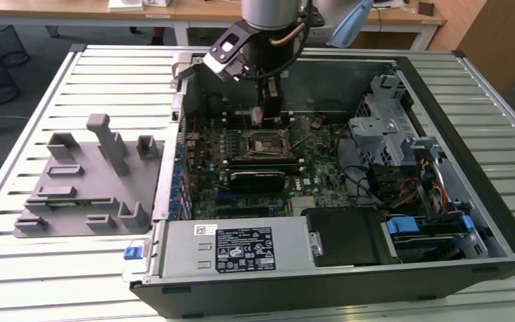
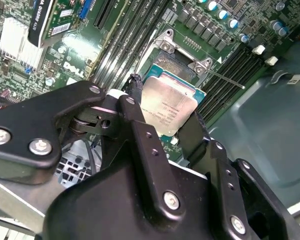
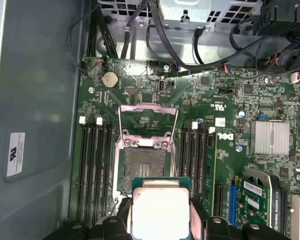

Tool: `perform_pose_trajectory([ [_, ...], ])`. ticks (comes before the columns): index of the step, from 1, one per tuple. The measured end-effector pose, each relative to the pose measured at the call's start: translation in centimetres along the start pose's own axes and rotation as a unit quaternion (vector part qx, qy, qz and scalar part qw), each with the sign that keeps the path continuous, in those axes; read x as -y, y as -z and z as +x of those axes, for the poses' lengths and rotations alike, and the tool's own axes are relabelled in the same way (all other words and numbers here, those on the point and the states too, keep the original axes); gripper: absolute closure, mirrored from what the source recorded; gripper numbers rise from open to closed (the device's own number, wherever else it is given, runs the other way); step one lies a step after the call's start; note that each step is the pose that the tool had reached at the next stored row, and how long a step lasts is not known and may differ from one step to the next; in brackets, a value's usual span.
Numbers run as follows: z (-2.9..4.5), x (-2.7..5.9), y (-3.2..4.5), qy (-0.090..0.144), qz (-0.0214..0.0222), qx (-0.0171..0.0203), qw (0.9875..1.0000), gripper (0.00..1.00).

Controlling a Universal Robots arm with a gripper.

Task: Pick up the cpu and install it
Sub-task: 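Place the cpu into insertion slot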

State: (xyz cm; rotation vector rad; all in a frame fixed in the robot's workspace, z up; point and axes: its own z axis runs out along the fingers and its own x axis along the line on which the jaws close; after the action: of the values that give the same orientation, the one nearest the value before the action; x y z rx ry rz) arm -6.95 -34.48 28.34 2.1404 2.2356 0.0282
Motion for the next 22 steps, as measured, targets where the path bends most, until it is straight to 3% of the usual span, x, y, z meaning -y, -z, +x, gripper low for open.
perform_pose_trajectory([
  [22,0.03,0.05,-1.04,0.000,0.0000,0.0000,1.0000,0.46],
])
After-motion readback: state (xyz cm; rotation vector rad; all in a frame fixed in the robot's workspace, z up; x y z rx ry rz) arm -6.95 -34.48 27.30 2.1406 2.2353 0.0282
